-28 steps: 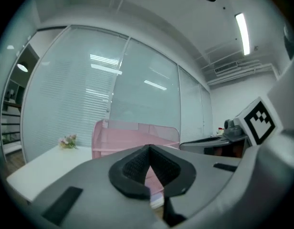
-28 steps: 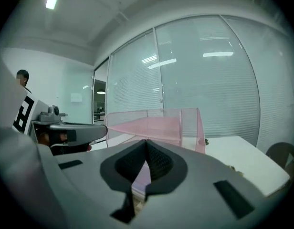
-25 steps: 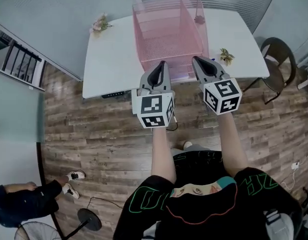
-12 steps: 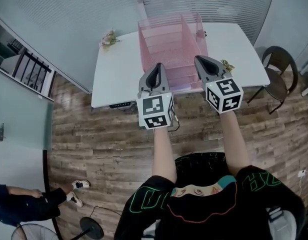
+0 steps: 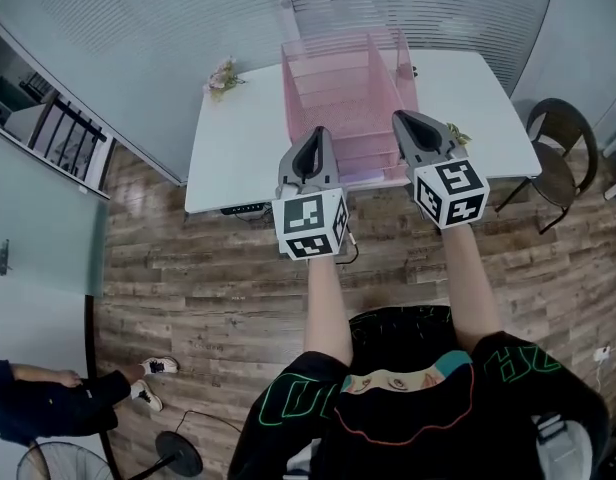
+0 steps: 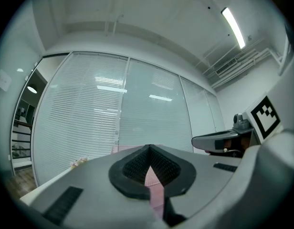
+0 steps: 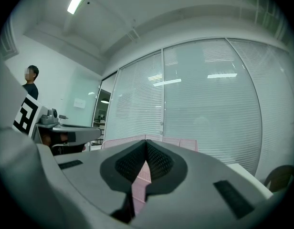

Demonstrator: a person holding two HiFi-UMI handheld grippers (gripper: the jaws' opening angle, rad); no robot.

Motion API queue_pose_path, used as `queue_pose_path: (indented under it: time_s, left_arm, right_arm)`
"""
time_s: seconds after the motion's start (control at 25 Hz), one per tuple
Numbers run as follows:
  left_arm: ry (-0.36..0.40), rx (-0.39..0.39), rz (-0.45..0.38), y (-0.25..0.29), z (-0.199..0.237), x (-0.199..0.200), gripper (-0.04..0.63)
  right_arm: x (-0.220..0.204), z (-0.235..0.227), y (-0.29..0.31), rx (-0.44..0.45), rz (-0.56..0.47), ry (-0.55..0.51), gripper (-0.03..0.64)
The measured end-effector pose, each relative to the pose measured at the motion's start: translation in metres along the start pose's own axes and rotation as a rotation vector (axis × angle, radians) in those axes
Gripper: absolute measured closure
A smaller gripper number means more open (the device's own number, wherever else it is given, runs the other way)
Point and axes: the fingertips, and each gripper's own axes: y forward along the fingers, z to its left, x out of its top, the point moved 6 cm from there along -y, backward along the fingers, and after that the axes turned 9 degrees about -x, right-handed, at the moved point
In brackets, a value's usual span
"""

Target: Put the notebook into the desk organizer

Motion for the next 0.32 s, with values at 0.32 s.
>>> queue_pose_path:
  time_s: [0.32]
  left_arm:
    - [-0.005,0.004,-0.003,0.0045,-0.0014,-0.0035,0.598]
  right_arm:
    - [-0.0009,-0.0051,0.0006,0.009,-0.004,-0.005,0.614]
